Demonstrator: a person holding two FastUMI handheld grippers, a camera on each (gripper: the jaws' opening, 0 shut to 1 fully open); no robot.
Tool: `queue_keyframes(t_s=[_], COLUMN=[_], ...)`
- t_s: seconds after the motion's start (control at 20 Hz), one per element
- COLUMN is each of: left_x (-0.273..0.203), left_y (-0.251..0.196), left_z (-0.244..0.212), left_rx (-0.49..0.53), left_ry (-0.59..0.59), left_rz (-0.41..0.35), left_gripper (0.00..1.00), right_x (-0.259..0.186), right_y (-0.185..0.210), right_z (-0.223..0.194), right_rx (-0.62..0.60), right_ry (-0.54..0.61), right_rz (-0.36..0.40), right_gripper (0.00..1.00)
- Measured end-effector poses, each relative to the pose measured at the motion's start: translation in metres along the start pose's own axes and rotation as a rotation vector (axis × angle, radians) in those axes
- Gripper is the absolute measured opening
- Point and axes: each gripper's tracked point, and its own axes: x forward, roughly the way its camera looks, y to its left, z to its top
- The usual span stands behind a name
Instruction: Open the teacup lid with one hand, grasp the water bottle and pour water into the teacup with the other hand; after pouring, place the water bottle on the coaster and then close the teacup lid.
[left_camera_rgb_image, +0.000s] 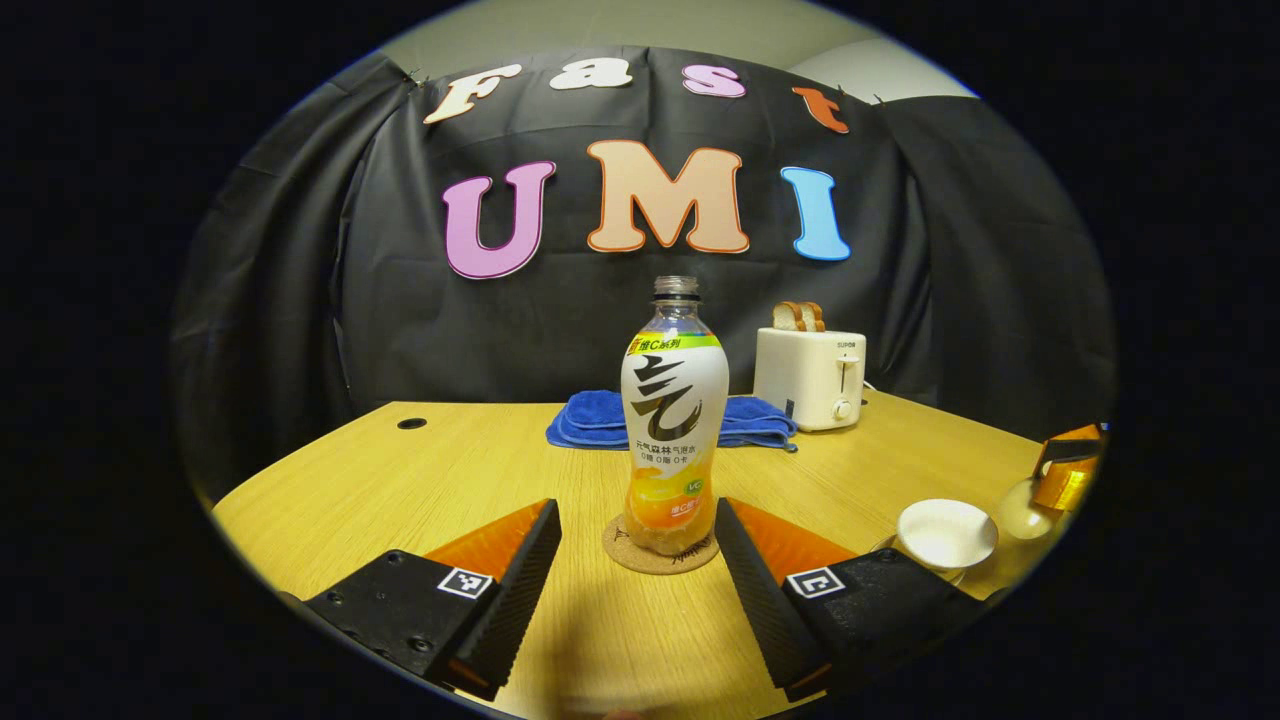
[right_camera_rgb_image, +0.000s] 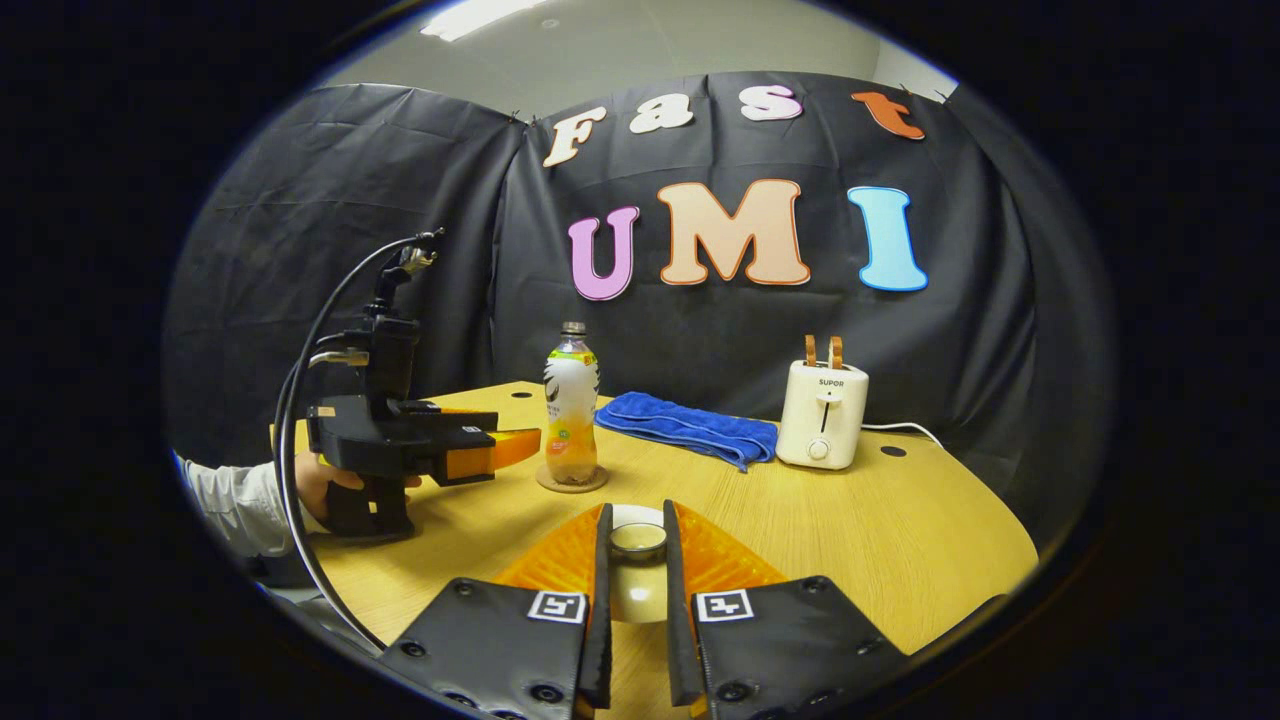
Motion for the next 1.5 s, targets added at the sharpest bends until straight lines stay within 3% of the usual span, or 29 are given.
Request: queue_keyframes(t_s=[0.85,1.1,1.2,1.4,1.5], left_x=[-0.037,-0.047,-0.052,-0.064,-0.072], left_y=[0.000,-0.007,-0.011,-0.022,-0.026], left_z=[0.016,0.022,0.024,0.025,0.026], left_rx=[0.005,-0.011,-0.015,-0.028,-0.034], left_ry=[-0.061,-0.085,-0.090,-0.095,-0.107], left_rz=[0.005,0.004,0.001,-0.008,-0.003], left_gripper=[0.90,0.90,0.90,0.90,0.90], right_x=[0.065,0.065,0.063,0.049,0.039], right_y=[0.012,0.008,0.007,0.004,-0.002], right_z=[-0.015,-0.024,-0.020,-0.002,0.006], right_rx=[0.037,0.003,0.013,0.039,0.052], right_ry=[0.055,0.071,0.057,-0.009,-0.041], right_rz=[0.009,-0.021,-0.021,-0.032,-0.056], right_gripper=[0.26,0.33,0.37,0.58,0.86])
